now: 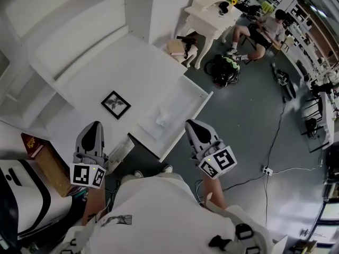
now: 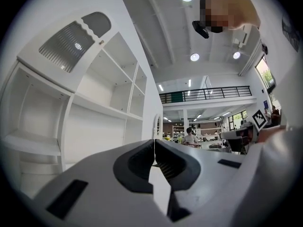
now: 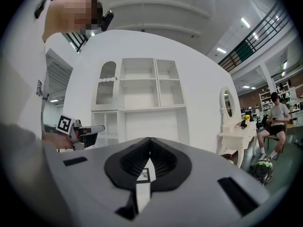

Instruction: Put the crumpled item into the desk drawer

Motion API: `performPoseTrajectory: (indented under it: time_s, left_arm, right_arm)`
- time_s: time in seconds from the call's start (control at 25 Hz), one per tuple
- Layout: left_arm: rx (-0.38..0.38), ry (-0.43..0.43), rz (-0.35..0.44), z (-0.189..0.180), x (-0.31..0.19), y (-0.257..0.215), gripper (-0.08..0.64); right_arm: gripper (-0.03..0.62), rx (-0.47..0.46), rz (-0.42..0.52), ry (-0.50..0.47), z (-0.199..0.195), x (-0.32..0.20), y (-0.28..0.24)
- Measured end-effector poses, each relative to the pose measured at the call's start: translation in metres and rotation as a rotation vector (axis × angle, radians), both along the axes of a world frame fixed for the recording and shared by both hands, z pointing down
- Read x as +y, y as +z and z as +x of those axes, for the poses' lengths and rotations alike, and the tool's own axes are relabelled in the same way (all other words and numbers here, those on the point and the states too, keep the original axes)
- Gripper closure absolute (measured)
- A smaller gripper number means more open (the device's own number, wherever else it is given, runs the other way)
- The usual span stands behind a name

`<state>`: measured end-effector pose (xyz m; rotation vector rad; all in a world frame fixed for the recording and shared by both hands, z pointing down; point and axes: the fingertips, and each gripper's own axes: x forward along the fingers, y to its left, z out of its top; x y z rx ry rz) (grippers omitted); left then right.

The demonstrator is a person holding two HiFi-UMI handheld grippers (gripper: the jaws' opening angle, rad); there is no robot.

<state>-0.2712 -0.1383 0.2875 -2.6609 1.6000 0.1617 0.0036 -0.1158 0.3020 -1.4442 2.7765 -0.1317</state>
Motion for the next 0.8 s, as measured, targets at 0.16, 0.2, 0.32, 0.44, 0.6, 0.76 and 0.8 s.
performPoseTrajectory:
  time_s: [0.16, 0.2, 0.32, 0.44, 0.6, 0.76, 0.8]
  left_arm:
    - [-0.005, 0.027, 0.014, 0.003, 0.001, -0.004, 0.541]
    - [-0.007, 0.030, 0.019, 0.003, 0.002, -0.005, 0.541]
    - [-0.001, 0.031, 0.026, 0.000, 0.002, -0.007, 0.541]
    - [0.008, 0.031, 0.027, -0.001, 0.003, -0.005, 0.541]
    - [0.014, 0.045, 0.025, 0.001, 0.008, -0.004, 0.541]
    - [0.017, 0.057, 0.023, 0.000, 0.010, -0.003, 0.541]
    - [0.018, 0.059, 0.022, 0.000, 0.011, -0.003, 0.541]
  right_arm:
    - [0.581, -0.007, 0.020, 0.023, 0.000, 0.005, -0.005]
    - [0.581, -0.009, 0.023, 0.027, -0.001, 0.007, -0.005]
    - [0.581, -0.015, 0.022, 0.043, -0.001, 0.013, -0.003]
    - [0.581, -0.012, 0.013, 0.051, -0.001, 0.017, 0.001]
    - [0.581, -0.002, 0.015, 0.059, -0.003, 0.022, -0.001]
    - [0.581, -0.002, 0.026, 0.064, -0.007, 0.023, -0.004]
    - [0.581, -0.005, 0.026, 0.064, -0.008, 0.024, -0.004]
